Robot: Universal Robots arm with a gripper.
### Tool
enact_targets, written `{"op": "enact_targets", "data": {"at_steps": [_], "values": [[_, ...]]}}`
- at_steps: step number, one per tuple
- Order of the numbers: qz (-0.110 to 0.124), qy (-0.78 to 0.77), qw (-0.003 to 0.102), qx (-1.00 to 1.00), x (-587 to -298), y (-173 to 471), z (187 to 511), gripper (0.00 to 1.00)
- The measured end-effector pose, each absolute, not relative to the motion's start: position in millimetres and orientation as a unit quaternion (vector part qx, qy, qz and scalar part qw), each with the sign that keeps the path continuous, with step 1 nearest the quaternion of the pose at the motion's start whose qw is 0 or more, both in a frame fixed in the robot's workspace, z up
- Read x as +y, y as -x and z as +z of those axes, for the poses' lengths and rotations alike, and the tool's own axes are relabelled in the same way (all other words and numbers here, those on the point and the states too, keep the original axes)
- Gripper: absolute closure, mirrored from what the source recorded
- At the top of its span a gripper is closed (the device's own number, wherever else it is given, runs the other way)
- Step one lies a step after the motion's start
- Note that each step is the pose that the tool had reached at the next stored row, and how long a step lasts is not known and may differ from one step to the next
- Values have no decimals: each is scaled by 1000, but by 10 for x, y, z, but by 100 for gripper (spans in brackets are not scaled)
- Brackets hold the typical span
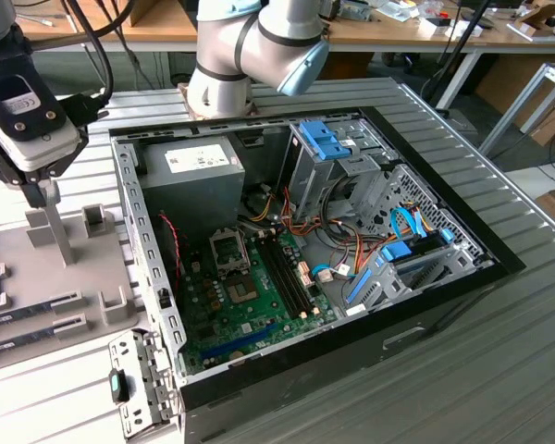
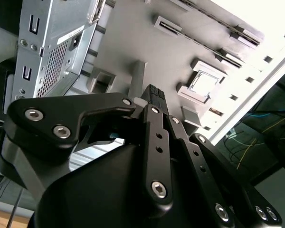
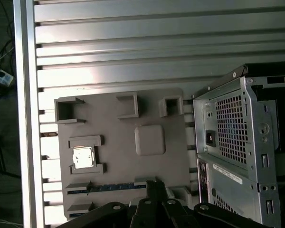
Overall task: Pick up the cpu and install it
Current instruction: 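Reach for the cpu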
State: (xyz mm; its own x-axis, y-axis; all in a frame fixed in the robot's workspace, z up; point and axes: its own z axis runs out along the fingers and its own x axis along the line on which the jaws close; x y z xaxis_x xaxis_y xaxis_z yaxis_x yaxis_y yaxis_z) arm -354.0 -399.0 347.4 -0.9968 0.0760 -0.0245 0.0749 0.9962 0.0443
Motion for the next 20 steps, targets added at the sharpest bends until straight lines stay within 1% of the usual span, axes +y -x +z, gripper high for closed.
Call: {"op": "enact_targets", "data": {"at_steps": [20], "values": [[22, -38, 13, 999, -3990, 3647, 3455, 89]]}}
